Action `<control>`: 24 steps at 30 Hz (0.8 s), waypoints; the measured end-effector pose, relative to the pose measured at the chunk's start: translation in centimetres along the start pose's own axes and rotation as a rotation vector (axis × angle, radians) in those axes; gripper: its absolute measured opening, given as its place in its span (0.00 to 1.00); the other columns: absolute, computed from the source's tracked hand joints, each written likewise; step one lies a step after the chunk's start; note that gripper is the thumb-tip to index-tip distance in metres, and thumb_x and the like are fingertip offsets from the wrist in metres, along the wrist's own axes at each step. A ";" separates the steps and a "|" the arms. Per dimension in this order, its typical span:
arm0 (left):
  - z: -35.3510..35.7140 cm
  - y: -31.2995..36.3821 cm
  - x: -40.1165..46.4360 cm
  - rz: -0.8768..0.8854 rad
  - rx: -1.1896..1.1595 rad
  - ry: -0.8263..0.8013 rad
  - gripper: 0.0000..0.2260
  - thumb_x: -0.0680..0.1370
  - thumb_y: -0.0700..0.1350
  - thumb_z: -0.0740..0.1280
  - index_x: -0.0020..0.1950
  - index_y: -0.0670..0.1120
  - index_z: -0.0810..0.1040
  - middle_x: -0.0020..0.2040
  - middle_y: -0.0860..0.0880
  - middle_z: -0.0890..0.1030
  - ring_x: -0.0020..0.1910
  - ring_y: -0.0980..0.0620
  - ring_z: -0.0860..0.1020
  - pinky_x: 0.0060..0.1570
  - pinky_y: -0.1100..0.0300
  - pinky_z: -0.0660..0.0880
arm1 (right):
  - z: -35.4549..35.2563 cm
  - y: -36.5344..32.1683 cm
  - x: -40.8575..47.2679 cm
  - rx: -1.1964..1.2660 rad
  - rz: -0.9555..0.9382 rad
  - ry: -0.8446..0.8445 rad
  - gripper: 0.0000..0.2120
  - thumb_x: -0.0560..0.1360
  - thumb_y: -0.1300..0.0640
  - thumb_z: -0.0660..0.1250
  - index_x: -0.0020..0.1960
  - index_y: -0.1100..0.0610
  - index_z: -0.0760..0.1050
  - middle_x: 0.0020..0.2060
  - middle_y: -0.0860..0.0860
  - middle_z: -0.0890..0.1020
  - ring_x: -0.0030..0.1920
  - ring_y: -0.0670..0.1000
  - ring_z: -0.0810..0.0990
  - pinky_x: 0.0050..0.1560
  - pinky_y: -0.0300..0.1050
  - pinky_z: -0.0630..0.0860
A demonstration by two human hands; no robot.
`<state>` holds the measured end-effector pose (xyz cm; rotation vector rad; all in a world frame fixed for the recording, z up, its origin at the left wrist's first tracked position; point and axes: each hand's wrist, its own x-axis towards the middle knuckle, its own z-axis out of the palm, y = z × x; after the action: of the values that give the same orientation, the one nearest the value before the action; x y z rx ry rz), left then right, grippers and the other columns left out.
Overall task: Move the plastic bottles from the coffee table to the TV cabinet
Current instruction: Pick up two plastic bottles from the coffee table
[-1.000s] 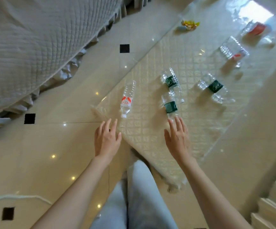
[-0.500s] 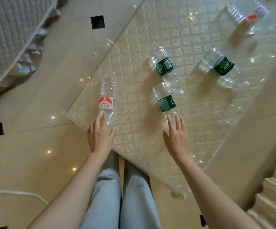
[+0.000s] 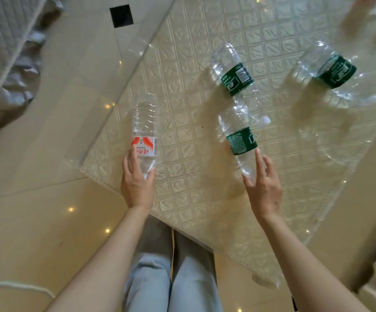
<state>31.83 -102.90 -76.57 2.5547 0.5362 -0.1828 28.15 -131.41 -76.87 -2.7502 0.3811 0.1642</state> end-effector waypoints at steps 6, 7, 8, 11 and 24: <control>-3.4 0.6 -0.2 -0.017 0.038 0.056 0.29 0.73 0.44 0.72 0.72 0.49 0.66 0.64 0.43 0.75 0.54 0.40 0.78 0.43 0.48 0.77 | -2.8 -3.0 -1.5 0.055 -0.050 0.158 0.31 0.70 0.62 0.74 0.70 0.57 0.66 0.64 0.60 0.75 0.59 0.62 0.77 0.54 0.58 0.78; -4.4 0.8 -0.2 -0.014 0.037 0.060 0.29 0.72 0.42 0.72 0.72 0.48 0.68 0.64 0.43 0.76 0.54 0.39 0.79 0.43 0.48 0.77 | -3.6 -3.5 -1.7 0.070 -0.054 0.174 0.29 0.70 0.62 0.73 0.69 0.59 0.68 0.64 0.60 0.75 0.59 0.62 0.77 0.55 0.57 0.77; -5.4 0.9 -0.3 -0.001 0.040 0.061 0.28 0.72 0.40 0.72 0.71 0.48 0.69 0.64 0.42 0.76 0.54 0.39 0.79 0.44 0.48 0.77 | -4.4 -4.2 -1.9 0.089 -0.052 0.181 0.27 0.71 0.61 0.72 0.69 0.59 0.69 0.64 0.59 0.76 0.58 0.61 0.77 0.56 0.55 0.76; -8.5 1.1 -0.4 0.064 0.046 0.063 0.26 0.71 0.37 0.72 0.68 0.45 0.73 0.62 0.42 0.78 0.53 0.39 0.79 0.45 0.48 0.77 | -6.9 -6.1 -1.9 0.142 -0.050 0.208 0.20 0.74 0.57 0.68 0.66 0.59 0.73 0.62 0.56 0.78 0.56 0.59 0.78 0.55 0.48 0.74; -13.7 6.0 3.7 0.385 -0.147 -0.021 0.19 0.65 0.35 0.76 0.54 0.42 0.81 0.54 0.47 0.82 0.51 0.45 0.79 0.55 0.62 0.70 | -12.5 -11.2 1.1 0.383 -0.028 0.076 0.23 0.62 0.62 0.79 0.55 0.53 0.79 0.48 0.48 0.83 0.47 0.49 0.79 0.45 0.46 0.79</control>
<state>37.99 -99.31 -62.95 2.4523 0.0412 -0.0309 33.16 -126.18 -61.75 -2.3863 0.3521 -0.0201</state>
